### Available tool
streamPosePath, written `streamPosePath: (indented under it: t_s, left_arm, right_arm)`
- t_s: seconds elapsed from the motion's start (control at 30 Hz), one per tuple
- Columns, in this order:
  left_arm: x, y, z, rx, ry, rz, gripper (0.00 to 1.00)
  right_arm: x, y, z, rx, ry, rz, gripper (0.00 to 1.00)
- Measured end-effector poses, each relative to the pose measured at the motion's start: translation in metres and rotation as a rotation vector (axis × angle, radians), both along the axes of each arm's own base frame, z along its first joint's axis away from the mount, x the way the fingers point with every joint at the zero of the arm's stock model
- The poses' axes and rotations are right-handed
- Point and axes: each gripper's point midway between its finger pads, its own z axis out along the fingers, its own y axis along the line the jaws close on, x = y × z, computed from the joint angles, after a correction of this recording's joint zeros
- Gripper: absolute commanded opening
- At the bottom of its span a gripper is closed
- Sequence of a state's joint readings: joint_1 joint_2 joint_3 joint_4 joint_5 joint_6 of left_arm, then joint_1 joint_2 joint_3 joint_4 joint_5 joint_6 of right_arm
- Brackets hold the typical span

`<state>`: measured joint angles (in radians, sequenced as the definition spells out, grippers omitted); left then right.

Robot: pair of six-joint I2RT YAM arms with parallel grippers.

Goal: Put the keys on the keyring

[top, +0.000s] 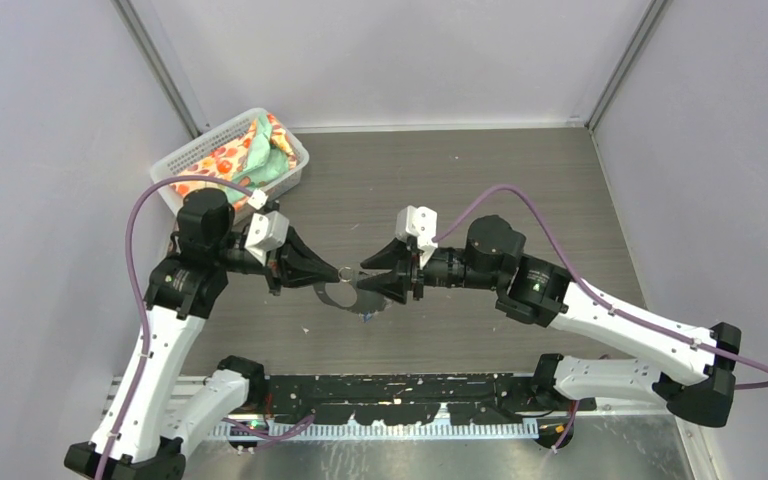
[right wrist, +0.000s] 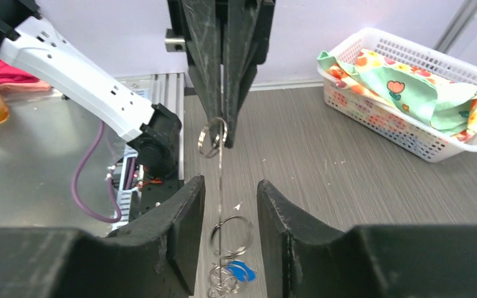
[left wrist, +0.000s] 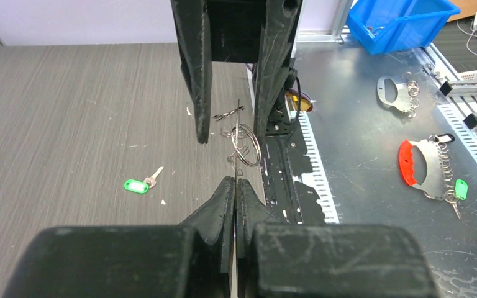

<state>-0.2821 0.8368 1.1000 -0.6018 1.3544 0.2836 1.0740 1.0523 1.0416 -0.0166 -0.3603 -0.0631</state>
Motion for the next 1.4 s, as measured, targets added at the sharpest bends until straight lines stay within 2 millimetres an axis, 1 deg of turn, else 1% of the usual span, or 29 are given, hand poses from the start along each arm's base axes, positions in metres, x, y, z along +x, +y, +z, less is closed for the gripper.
streamPosePath:
  t_s: [0.03, 0.07, 0.13, 0.17, 0.37, 0.4, 0.43, 0.47, 0.5, 0.53, 0.57, 0.67, 0.77, 0.87, 0.97, 1.1, 1.23, 1.33, 1.4]
  left_arm:
    - [0.0, 0.0, 0.0, 0.0, -0.001, 0.0, 0.0]
    - [0.0, 0.0, -0.001, -0.001, -0.002, 0.0, 0.0]
    - [0.0, 0.0, -0.002, 0.0, -0.003, 0.003, 0.0]
    - [-0.001, 0.0, -0.003, 0.0, -0.004, 0.004, 0.0]
    - [0.0, 0.002, -0.004, 0.005, 0.002, 0.027, 0.01]
    - [0.0, 0.002, -0.004, 0.006, 0.001, 0.031, 0.15]
    - [0.001, 0.002, -0.004, 0.006, -0.003, 0.036, 0.36]
    - [0.001, 0.002, -0.005, 0.004, -0.014, 0.04, 0.49]
    - [0.002, 0.002, -0.003, 0.0, -0.04, 0.048, 0.57]
    - [0.003, 0.003, -0.002, -0.003, -0.078, 0.058, 0.62]
    - [0.004, 0.004, -0.001, -0.007, -0.126, 0.069, 0.64]
    - [0.006, 0.009, 0.001, -0.019, -0.339, 0.115, 0.65]
    - [0.004, 0.014, -0.003, -0.025, -0.563, 0.135, 0.66]
    - [0.001, 0.018, -0.002, -0.025, -0.794, 0.12, 0.66]
    - [0.003, 0.019, -0.006, -0.008, -0.997, 0.092, 0.64]
    - [0.009, 0.019, -0.023, 0.015, -1.183, 0.059, 0.61]
    - [0.016, 0.019, -0.043, 0.031, -1.312, 0.051, 0.56]
    - [0.026, 0.019, -0.05, 0.045, -1.381, 0.075, 0.53]
    - [0.029, 0.019, -0.047, 0.047, -1.412, 0.088, 0.53]
  right_arm:
    - [-0.001, 0.001, 0.003, 0.004, 0.0, 0.009, 0.33]
    - [-0.003, 0.001, 0.005, 0.004, 0.0, 0.017, 0.22]
    - [-0.006, 0.0, 0.006, -0.002, 0.002, 0.031, 0.04]
    - [-0.007, 0.0, 0.005, -0.01, 0.009, 0.036, 0.01]
    - [-0.004, 0.005, 0.004, -0.077, 0.035, 0.045, 0.01]
    - [-0.004, 0.005, 0.003, -0.087, 0.041, 0.045, 0.01]
    - [-0.004, 0.005, 0.003, -0.091, 0.044, 0.044, 0.01]
    - [-0.003, 0.005, 0.002, -0.095, 0.049, 0.039, 0.01]
    - [-0.003, 0.006, -0.001, -0.105, 0.063, 0.039, 0.01]
    - [-0.003, 0.006, -0.005, -0.116, 0.078, 0.036, 0.01]
    - [-0.002, 0.007, -0.009, -0.129, 0.092, 0.032, 0.01]
    - [0.0, 0.01, -0.026, -0.177, 0.143, 0.016, 0.01]
    - [0.002, 0.011, -0.037, -0.21, 0.189, -0.006, 0.01]
    - [0.007, 0.011, -0.039, -0.23, 0.225, -0.039, 0.01]
    - [0.014, 0.014, -0.033, -0.24, 0.253, -0.079, 0.01]
    - [0.025, 0.021, -0.021, -0.233, 0.292, -0.136, 0.01]
    - [0.031, 0.023, -0.02, -0.243, 0.334, -0.187, 0.01]
    - [0.033, 0.025, -0.024, -0.259, 0.352, -0.209, 0.01]
    - [0.031, 0.025, -0.029, -0.278, 0.36, -0.217, 0.01]
